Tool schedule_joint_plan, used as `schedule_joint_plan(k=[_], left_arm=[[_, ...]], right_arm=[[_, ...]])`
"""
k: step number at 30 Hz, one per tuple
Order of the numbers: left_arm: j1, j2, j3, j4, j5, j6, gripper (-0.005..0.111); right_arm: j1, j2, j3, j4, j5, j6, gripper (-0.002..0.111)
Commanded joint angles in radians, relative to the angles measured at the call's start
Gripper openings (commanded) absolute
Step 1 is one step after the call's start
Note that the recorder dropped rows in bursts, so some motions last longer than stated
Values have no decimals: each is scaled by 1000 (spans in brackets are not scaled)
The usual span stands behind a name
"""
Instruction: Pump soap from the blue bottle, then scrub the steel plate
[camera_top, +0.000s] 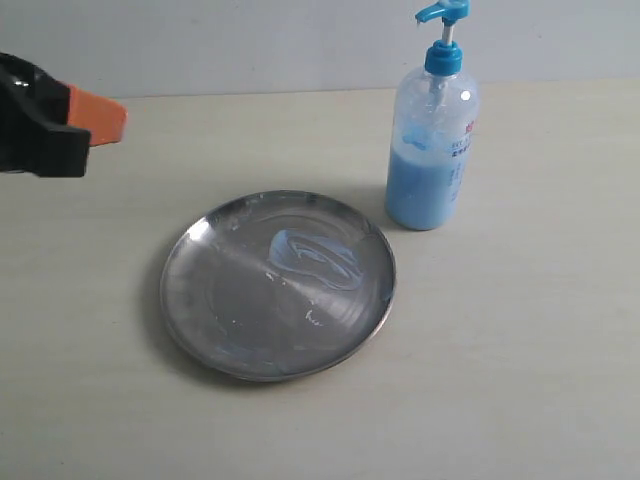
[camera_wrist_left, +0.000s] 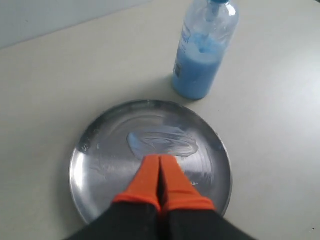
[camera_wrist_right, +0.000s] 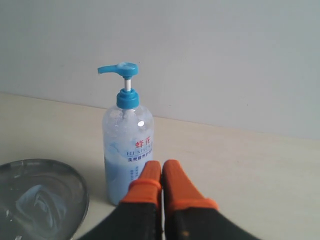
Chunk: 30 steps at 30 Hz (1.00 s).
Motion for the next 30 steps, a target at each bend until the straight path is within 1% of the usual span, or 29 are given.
schedule_joint_plan(k=[1,10,15,20,30], left_arm=[[3,-144,65,1,-37,-3,0],[3,-425,218,5,-197,-1,0],[3,-520,243,8,-184,-1,0],[3,-556,243,8,-184,1,0],[3,-557,243,8,-184,1,0]], right_arm=[[0,-4,52,-8,-91,-9,4],[0,-4,54,-4,-99,-27,4],[0,-4,54,0,-121,-25,4],[0,-4,54,0,-121,-27,4],[0,-4,54,3,-121,-23,4]])
